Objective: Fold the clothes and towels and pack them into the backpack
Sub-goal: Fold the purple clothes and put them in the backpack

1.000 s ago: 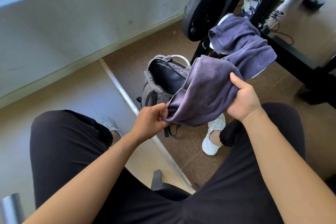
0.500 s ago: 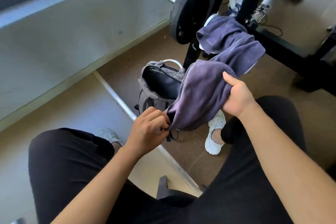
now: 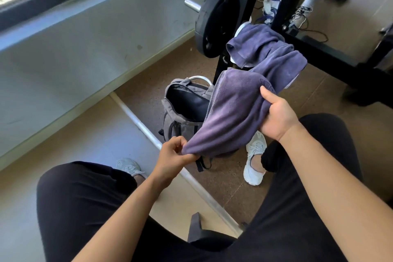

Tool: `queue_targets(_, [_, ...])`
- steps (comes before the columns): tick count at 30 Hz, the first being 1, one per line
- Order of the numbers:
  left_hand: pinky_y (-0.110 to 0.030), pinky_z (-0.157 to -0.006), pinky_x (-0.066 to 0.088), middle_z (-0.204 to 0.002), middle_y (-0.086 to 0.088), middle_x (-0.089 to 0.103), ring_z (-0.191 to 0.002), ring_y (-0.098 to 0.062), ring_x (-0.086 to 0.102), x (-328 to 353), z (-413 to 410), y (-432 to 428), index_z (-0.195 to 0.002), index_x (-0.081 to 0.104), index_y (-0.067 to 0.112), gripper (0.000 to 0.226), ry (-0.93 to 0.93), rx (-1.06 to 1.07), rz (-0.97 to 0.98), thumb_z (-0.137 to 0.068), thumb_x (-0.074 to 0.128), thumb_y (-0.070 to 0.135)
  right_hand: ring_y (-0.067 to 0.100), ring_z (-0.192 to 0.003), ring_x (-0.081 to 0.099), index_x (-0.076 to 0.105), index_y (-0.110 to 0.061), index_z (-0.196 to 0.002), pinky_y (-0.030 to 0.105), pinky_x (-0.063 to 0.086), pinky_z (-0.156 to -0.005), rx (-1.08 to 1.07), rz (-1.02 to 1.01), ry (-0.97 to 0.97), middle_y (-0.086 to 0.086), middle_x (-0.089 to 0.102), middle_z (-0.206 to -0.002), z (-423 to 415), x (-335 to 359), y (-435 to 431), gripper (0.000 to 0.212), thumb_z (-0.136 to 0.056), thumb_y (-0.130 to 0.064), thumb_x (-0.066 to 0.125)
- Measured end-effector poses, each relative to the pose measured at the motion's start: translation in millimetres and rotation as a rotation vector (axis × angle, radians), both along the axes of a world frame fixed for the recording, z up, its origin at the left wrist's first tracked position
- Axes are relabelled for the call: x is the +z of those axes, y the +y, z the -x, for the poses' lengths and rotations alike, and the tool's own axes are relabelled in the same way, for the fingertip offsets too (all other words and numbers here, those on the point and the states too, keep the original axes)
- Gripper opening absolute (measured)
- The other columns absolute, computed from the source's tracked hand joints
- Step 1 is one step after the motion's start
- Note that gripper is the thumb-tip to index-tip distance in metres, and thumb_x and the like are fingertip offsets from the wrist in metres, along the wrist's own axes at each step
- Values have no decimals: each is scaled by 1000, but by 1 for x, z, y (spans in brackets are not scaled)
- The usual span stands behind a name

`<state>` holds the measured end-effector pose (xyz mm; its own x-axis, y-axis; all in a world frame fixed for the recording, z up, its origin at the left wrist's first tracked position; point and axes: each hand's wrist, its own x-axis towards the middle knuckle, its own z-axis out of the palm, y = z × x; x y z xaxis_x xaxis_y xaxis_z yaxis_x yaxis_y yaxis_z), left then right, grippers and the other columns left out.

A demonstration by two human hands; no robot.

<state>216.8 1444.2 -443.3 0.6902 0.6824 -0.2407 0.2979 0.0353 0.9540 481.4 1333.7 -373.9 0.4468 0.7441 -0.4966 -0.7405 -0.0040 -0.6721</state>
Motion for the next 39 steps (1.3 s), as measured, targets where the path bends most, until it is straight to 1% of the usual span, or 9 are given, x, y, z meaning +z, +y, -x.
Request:
queue_targets(4, [-25,-68,49,-74,-6,46,-72,-12,50,6,1,7,-71,50,13,31,-78,-7,357,-67,70,36,27,-125,63,54,-7,-140,42,52,-100,-8,-15,6,13,64,-137,-3,1,-1,48,-105,-38,45])
queue_targets(11, [-26,-55,41,-71,-6,50,-67,-20,46,-9,-3,7,-73,56,13,25,114,218,5,-91,72,19,27,-128,60,56,-2,-136,36,55,-99,86,-74,7,15,64,-135,7,5,-3,48,-99,-31,51])
queue_targets(13, [-19,-73,49,-94,1,63,-85,-11,60,-1,-5,5,-99,67,18,24,2,164,33,-84,77,34,26,-125,62,59,-2,-131,33,57,-94,156,-63,9,15,66,-132,15,3,-3,45,-95,-28,53])
queue_targets(15, [-19,-99,47,-132,12,62,-123,0,57,5,-6,6,-131,61,34,63,-34,22,-1,-74,79,51,26,-126,61,59,-2,-131,34,57,-95,229,-38,6,15,65,-133,24,2,-2,45,-94,-27,55])
queue_targets(17, [-21,-110,42,-146,16,53,-136,1,48,12,-7,6,-143,48,44,84,-58,-101,-2,-67,83,55,27,-129,59,59,-3,-132,37,52,-102,308,-9,-3,16,64,-136,32,0,-1,46,-94,-28,55])
queue_targets(23, [-31,-87,57,-110,-2,78,-105,-18,73,21,-9,-1,-110,72,15,48,-101,-186,252,-66,90,25,24,-126,62,61,-4,-132,39,44,-108,396,79,3,14,66,-133,47,-3,7,46,-98,-34,54])
queue_targets(30, [-32,-83,59,-101,-14,76,-96,-24,72,15,-13,6,-109,73,7,22,-169,108,498,-92,74,20,30,-136,52,53,-6,-144,42,35,-117,516,160,179,17,56,-144,56,-29,20,71,-99,-61,44])
queue_targets(36, [-34,-85,58,-107,-15,76,-100,-25,72,9,-9,18,-114,71,4,24,-155,221,493,-95,70,18,23,-112,66,62,5,-127,27,54,-91,485,137,-114,20,68,-124,72,-45,20,34,-97,-12,60])
queue_targets(39, [-37,-79,53,-92,-11,76,-88,-22,70,4,-8,19,-100,76,8,28,-124,263,374,-85,77,32,24,-99,68,67,5,-110,30,56,-85,353,155,-307,22,71,-107,70,-52,22,23,-91,-7,69])
